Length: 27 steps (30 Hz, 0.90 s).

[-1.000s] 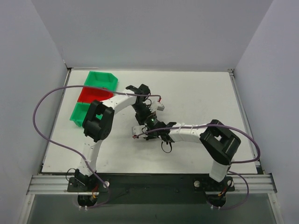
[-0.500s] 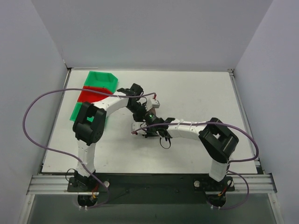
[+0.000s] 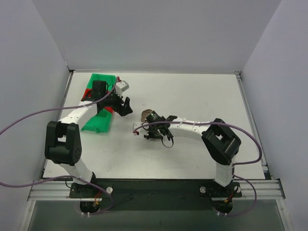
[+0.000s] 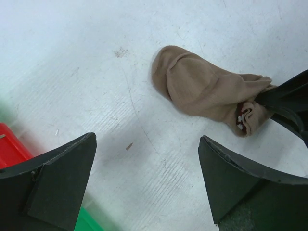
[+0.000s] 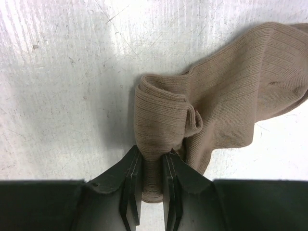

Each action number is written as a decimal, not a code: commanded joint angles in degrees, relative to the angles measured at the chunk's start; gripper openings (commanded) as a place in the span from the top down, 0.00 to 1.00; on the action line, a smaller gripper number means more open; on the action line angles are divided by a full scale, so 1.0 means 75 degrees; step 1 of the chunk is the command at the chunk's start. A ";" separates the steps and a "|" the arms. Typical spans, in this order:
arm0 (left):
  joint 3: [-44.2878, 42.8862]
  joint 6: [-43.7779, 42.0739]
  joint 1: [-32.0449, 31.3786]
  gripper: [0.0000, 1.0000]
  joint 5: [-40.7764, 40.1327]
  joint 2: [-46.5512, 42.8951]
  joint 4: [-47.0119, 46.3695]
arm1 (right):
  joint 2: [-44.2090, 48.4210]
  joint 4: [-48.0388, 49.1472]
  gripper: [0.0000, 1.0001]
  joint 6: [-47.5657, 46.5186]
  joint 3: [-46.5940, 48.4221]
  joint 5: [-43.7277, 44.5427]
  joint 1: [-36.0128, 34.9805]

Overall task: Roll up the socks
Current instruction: Roll the sock at the center of the board.

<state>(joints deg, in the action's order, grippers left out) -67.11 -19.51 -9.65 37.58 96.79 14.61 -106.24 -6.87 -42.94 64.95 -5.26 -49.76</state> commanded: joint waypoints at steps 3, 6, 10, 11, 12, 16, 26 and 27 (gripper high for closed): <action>0.0707 0.0373 0.0372 0.03 0.0918 -0.0694 -0.1197 | -0.0682 -0.2058 1.00 0.0545 0.0655 -0.0400 0.0200; 0.1247 0.0375 0.0653 0.03 0.1153 -0.1326 -0.2144 | -0.0916 -0.2656 1.00 0.0709 0.1148 -0.0844 0.0329; 0.2254 0.0176 0.0899 0.03 0.1305 -0.2099 -0.2919 | -0.1373 -0.3744 1.00 0.0908 0.2026 -0.1595 0.0517; 0.2373 0.0094 0.0923 0.03 0.1340 -0.2205 -0.2990 | -0.1467 -0.3887 1.00 0.0932 0.2202 -0.1724 0.0552; 0.2525 -0.0011 0.0958 0.03 0.1387 -0.2311 -0.3084 | -0.1630 -0.3993 1.00 0.1013 0.2482 -0.1899 0.0587; 0.3076 -0.0574 0.1087 0.03 0.1667 -0.2931 -0.3050 | -0.2041 -0.4531 1.00 0.1166 0.3116 -0.2765 0.0809; 0.3862 -0.3324 0.0422 0.03 0.1741 -0.3882 -0.1399 | -0.3459 -0.5423 1.00 0.2687 0.5061 -0.4933 0.2027; 0.3943 -0.3503 0.0199 0.03 0.1542 -0.3917 -0.1328 | -0.3565 -0.5435 1.00 0.2783 0.5109 -0.5017 0.2098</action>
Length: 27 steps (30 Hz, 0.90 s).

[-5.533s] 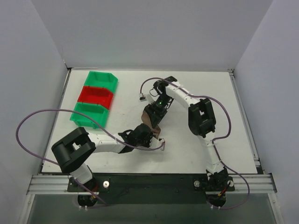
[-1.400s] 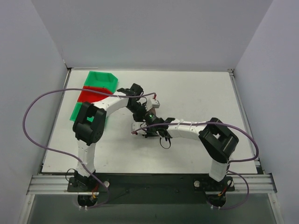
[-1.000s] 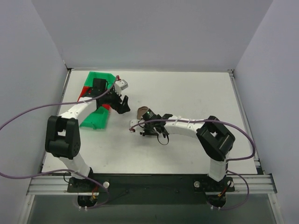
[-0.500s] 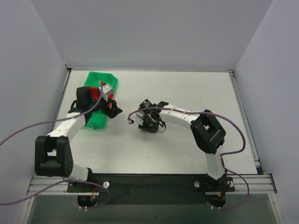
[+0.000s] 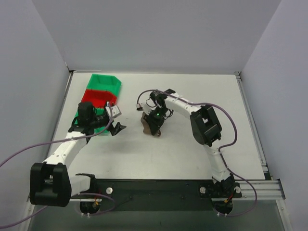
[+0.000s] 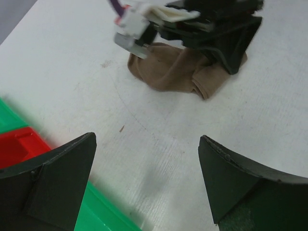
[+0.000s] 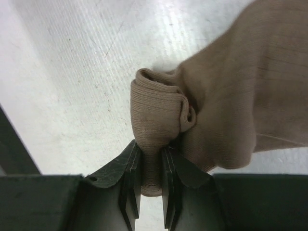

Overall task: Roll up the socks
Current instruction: Roll the sock at the center of the board.

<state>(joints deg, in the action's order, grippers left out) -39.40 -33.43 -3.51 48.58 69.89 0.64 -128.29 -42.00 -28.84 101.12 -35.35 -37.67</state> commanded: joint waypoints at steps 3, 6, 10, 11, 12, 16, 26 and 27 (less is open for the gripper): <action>0.0658 -0.2139 -0.1706 0.03 -0.0941 -0.0424 0.0396 | -0.0730 -0.0740 1.00 0.1114 0.0334 -0.1250 0.0663; 0.0952 -0.2351 -0.2714 0.03 -0.1867 -0.0296 0.0032 | -0.0847 -0.0728 1.00 0.1348 0.0310 -0.1636 0.0780; 0.1011 -0.2526 -0.3747 0.03 -0.2934 0.0335 -0.0917 | -0.0988 -0.0752 1.00 0.1478 0.0264 -0.1953 0.0839; 0.0918 -0.2585 -0.3925 0.03 -0.3123 0.0477 -0.0999 | -0.1000 -0.0740 1.00 0.1490 0.0240 -0.2059 0.0839; 0.0859 -0.2632 -0.4054 0.03 -0.3299 0.0606 -0.1070 | -0.1000 -0.0775 1.00 0.1467 0.0170 -0.2164 0.0839; 0.0636 -0.2714 -0.4290 0.03 -0.3617 0.1310 -0.1176 | -0.0591 -0.0810 1.00 0.0567 -0.0322 -0.2306 0.0769; 0.0518 -0.2925 -0.4792 0.03 -0.3664 0.1569 -0.1293 | -0.0707 -0.0939 1.00 0.0646 -0.0066 -0.2997 0.0734; 0.0542 -0.2925 -0.4875 0.04 -0.3780 0.1568 -0.1386 | -0.0754 -0.0951 1.00 0.0658 -0.0053 -0.3009 0.0722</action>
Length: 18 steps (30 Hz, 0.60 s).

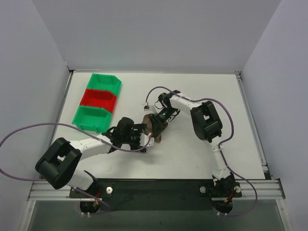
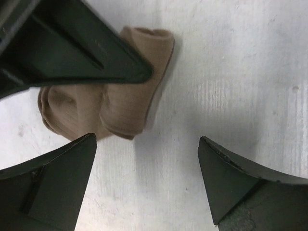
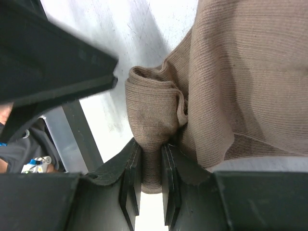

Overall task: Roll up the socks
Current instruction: Roll the sock at the center of the board.

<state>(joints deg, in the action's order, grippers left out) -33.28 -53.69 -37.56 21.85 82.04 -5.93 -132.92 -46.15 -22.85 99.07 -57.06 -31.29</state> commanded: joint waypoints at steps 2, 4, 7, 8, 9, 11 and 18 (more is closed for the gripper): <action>-0.0274 -0.0236 -0.0499 0.05 -0.0299 -0.0029 -0.0521 | -0.0183 -0.0386 1.00 -0.0141 0.0198 -0.0103 -0.0117; -0.0228 -0.0259 -0.0733 0.08 -0.0533 0.0100 -0.0556 | -0.0218 -0.0374 1.00 -0.0106 0.0232 -0.0092 -0.0094; -0.0204 -0.0376 -0.0991 0.16 -0.0978 0.0428 -0.0790 | -0.0253 -0.0374 1.00 -0.0082 0.0256 -0.0045 -0.0094; -0.0157 -0.0388 -0.1038 0.16 -0.1095 0.0510 -0.0849 | -0.0253 -0.0374 1.00 -0.0082 0.0268 -0.0033 -0.0094; -0.0122 -0.0388 -0.1132 0.16 -0.1224 0.0650 -0.1093 | -0.0253 -0.0362 1.00 -0.0070 0.0268 -0.0033 -0.0105; -0.0028 -0.0377 -0.1203 0.16 -0.1599 0.0756 -0.1538 | -0.0242 -0.0362 1.00 -0.0070 0.0256 -0.0033 -0.0094; -0.0145 -0.0282 -0.1261 0.19 -0.2221 0.1201 -0.2010 | -0.0230 -0.0386 1.00 -0.0082 0.0244 -0.0021 -0.0094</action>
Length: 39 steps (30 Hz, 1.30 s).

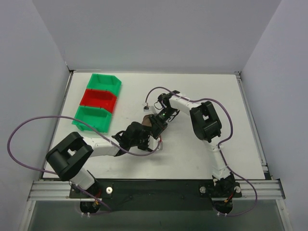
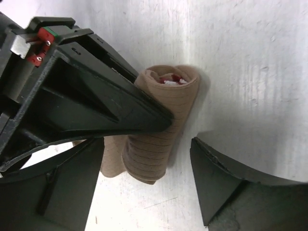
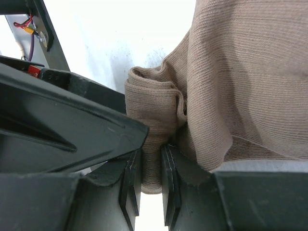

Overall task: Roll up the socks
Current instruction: Roll the sock at the center of the board.

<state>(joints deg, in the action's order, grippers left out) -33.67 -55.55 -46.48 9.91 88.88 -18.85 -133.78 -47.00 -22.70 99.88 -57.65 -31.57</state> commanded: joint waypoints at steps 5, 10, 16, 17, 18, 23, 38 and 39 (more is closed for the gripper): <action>-0.0151 -0.0257 -0.0411 0.47 -0.1027 0.0593 -0.0041 | -0.0116 -0.0260 1.00 -0.0126 0.0136 0.0046 -0.0056; -0.0198 -0.0433 -0.0588 0.58 -0.1263 0.0852 0.0298 | -0.0105 -0.0249 1.00 -0.0126 0.0148 0.0046 -0.0056; -0.0186 -0.0387 -0.0752 0.96 -0.1509 0.0923 0.0602 | -0.0012 -0.0237 1.00 -0.0067 0.0207 0.0104 0.0014; -0.0210 -0.0363 -0.0764 0.96 -0.1521 0.0934 0.0650 | 0.0001 -0.0214 0.99 -0.0044 0.0230 0.0116 0.0026; -0.0210 -0.0305 -0.0775 0.98 -0.1556 0.0934 0.0685 | 0.0036 -0.0225 0.94 -0.0032 0.0230 0.0139 0.0061; -0.0047 -0.0258 -0.0764 1.00 -0.1685 0.0864 0.0674 | 0.0340 -0.0178 0.71 0.0096 0.0324 0.0186 0.0248; 0.0212 -0.0222 -0.0764 1.00 -0.1779 0.0852 0.0346 | -0.0080 -0.0143 0.43 0.1584 0.1939 0.1615 0.0741; 0.0212 -0.0199 -0.0764 1.00 -0.1779 0.0852 0.0334 | -0.0325 -0.0131 0.43 0.1655 0.1999 0.1662 0.0741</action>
<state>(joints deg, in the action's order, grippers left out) -34.06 -58.63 -51.96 -2.83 93.71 -21.52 -132.99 -46.24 -15.55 111.28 -49.89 -25.52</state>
